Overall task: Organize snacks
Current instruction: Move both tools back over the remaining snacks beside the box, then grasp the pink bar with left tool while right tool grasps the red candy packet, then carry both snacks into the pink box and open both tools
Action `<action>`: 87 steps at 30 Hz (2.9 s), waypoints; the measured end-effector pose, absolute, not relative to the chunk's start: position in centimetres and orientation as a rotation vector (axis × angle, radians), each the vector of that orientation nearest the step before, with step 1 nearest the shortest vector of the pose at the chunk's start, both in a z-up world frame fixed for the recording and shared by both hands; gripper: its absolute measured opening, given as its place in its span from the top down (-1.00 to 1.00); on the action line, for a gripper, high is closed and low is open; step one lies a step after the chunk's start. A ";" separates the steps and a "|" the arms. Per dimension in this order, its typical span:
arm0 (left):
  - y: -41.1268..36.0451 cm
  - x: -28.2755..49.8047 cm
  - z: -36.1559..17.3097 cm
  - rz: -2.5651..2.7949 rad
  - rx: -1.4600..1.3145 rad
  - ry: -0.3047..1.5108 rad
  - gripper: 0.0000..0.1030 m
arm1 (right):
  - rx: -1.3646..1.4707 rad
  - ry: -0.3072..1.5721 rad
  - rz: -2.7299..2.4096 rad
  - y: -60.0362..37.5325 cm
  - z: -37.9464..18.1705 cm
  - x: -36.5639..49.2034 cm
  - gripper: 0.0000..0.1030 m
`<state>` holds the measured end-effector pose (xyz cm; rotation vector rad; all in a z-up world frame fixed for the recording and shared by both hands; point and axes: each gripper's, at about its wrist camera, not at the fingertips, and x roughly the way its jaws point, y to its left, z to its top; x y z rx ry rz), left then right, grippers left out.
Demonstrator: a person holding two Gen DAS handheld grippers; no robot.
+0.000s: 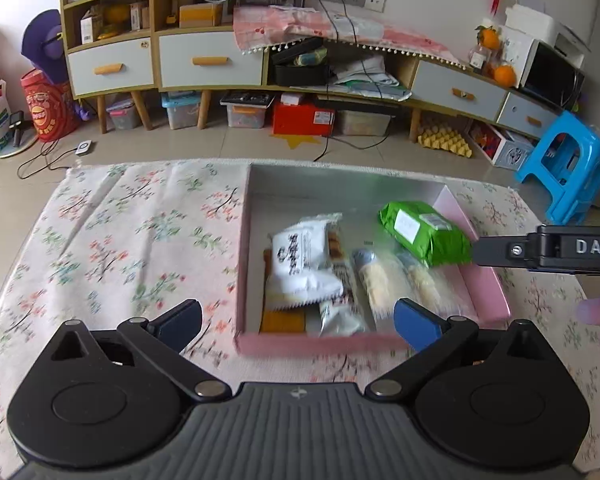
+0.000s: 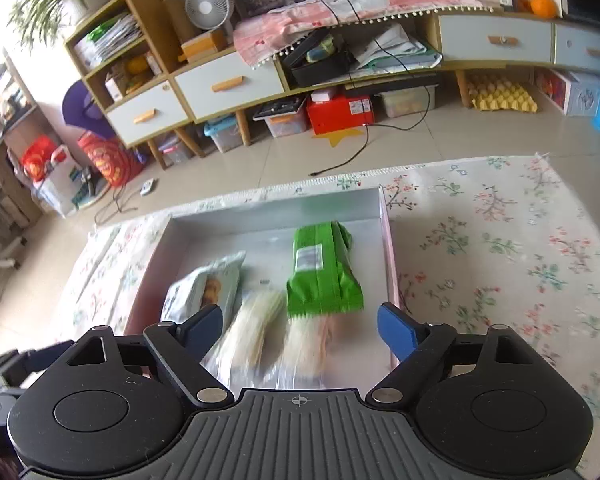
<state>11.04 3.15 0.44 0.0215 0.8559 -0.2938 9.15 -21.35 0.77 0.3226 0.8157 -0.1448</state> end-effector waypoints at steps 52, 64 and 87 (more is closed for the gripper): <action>4.4 7.0 -5.2 -0.271 0.097 1.123 -0.07 | 0.336 1.108 -0.253 -19.0 -6.0 6.1 -0.71; 4.6 6.9 -4.9 -0.279 0.064 1.127 0.16 | 0.329 1.091 -0.269 -19.1 -5.8 6.3 -0.29; 6.4 7.0 -2.5 -0.249 -0.026 1.053 0.43 | 0.450 1.056 -0.242 -20.8 -4.8 5.7 0.48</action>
